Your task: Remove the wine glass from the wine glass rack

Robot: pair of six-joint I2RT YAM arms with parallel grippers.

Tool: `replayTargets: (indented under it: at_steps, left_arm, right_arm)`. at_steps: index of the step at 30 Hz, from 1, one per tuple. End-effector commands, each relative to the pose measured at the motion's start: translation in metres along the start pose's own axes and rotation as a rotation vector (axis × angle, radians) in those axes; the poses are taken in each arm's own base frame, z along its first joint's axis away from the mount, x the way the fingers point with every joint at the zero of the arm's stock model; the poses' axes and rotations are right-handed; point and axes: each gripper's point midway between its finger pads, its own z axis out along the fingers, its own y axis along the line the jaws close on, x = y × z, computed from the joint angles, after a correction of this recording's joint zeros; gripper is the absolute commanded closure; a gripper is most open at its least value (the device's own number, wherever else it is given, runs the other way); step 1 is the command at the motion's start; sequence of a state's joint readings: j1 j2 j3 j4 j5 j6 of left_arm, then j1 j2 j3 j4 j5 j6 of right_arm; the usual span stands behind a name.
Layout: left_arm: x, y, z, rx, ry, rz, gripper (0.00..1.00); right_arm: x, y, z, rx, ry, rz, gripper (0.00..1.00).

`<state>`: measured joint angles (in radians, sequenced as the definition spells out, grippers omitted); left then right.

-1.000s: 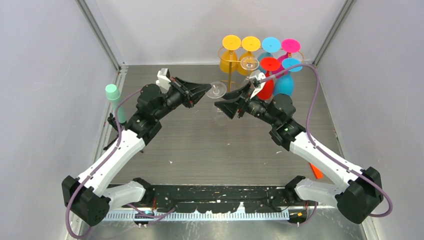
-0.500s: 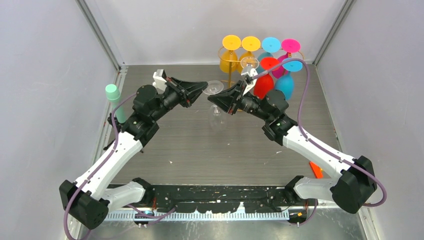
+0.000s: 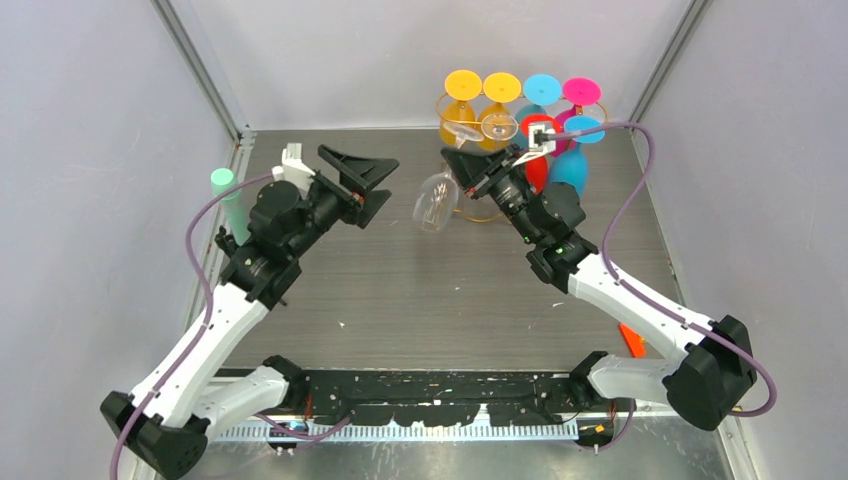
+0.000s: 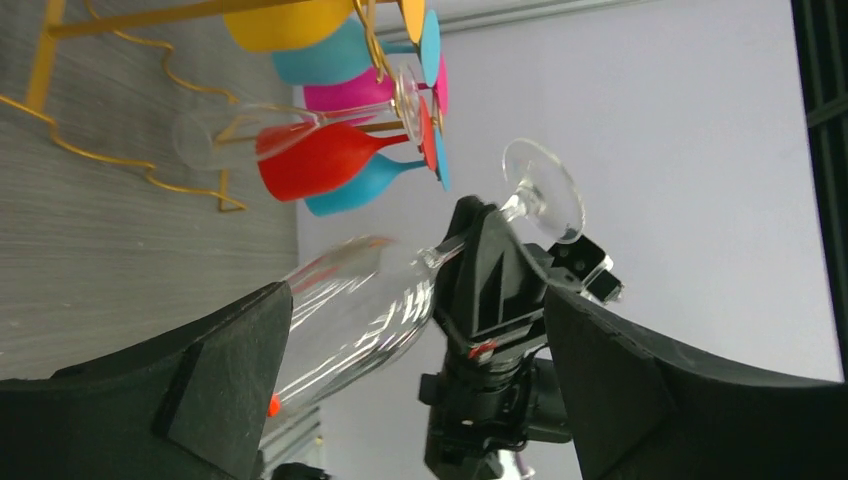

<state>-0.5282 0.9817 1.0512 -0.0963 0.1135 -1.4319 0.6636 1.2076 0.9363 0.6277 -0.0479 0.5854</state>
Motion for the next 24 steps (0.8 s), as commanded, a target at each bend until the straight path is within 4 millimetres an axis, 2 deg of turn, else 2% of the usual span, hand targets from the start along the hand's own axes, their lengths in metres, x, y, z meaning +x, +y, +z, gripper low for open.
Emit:
replayTargets:
  at_steps: [1, 5, 10, 14, 17, 19, 24]
  left_arm:
    - [-0.012, 0.018, -0.017, -0.038, -0.083, 0.150, 0.00]
    - [0.001, 0.015, -0.026, 0.019, -0.016, 0.217, 0.00]
    - [0.015, 0.012, -0.035, 0.064, 0.049, 0.255, 0.00]
    - [0.027, -0.011, -0.040, 0.186, 0.107, 0.226, 0.00]
    - [0.033, -0.021, -0.042, 0.220, 0.147, 0.164, 0.07]
    - [0.036, -0.026, -0.042, 0.238, 0.170, 0.127, 0.16]
    - [0.036, -0.022, -0.031, 0.227, 0.181, 0.045, 0.29]
  right_arm:
    - [-0.075, -0.007, -0.012, 0.141, -0.306, 0.143, 1.00]
    - [-0.082, -0.029, -0.016, 0.265, -0.382, 0.329, 1.00]
    - [-0.073, -0.031, -0.003, 0.250, -0.399, 0.554, 1.00]
    - [-0.066, -0.030, 0.007, 0.222, -0.408, 0.674, 1.00]
    - [-0.059, -0.024, 0.015, 0.190, -0.387, 0.719, 1.00]
    - [-0.055, -0.021, 0.019, 0.178, -0.372, 0.708, 1.00]
    - [-0.050, -0.018, 0.021, 0.155, -0.372, 0.655, 1.00]
